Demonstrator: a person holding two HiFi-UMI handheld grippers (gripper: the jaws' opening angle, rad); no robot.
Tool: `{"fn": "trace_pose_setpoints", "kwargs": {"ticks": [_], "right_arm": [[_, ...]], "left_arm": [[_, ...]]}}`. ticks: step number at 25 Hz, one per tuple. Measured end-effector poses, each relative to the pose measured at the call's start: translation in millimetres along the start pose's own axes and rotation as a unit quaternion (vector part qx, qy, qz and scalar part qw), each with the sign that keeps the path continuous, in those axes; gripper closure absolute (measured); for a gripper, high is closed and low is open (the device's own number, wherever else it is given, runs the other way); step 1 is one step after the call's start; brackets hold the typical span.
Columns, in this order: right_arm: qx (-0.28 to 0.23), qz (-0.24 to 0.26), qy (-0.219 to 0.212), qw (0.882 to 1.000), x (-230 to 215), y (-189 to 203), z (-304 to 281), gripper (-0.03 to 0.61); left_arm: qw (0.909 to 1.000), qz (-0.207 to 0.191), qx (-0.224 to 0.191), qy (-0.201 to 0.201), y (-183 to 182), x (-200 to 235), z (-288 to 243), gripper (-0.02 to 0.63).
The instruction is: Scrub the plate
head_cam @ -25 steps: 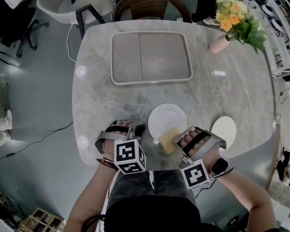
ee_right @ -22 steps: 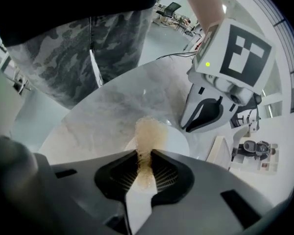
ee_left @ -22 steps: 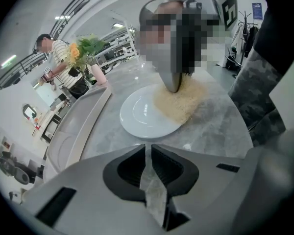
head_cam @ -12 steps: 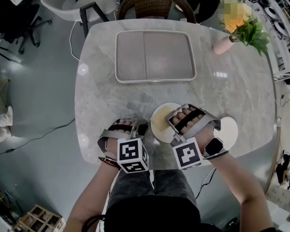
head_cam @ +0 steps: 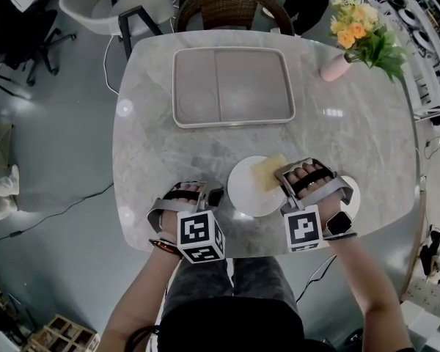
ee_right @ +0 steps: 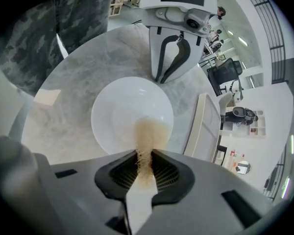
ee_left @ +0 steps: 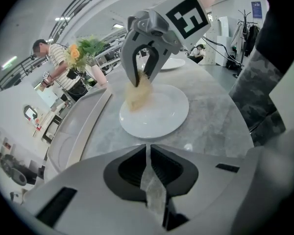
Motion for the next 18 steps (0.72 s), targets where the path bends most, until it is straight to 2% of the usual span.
{"fn": "trace_pose_setpoints", "kwargs": {"ticks": [6, 11, 15, 18], "right_arm": [[0.002, 0.011, -0.023, 1.0, 35.3, 8.2, 15.0, 0.509], [-0.022, 0.038, -0.036, 0.998, 53.6, -6.2, 26.9, 0.509], [-0.057, 0.075, -0.039, 0.995, 54.0, -28.1, 32.7, 0.509], [-0.064, 0.134, -0.014, 0.989, 41.8, -40.3, 28.9, 0.509]], "left_arm": [[1.0, -0.001, -0.001, 0.001, 0.0, 0.3, -0.2, 0.575], [1.0, -0.001, -0.001, 0.001, -0.4, 0.6, -1.2, 0.575], [1.0, 0.0, -0.001, 0.0, -0.8, 0.6, -0.8, 0.575], [1.0, -0.001, 0.0, -0.003, -0.3, -0.2, -0.2, 0.575]]}}
Point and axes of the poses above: the fingertips, and each gripper's own axes: z backward along the fingers, x to its left, y out of its underside, the point moved 10 cm from there along z, backward along the fingers, and after that the axes turned 5 degrees about -x, right-handed, at the moved point
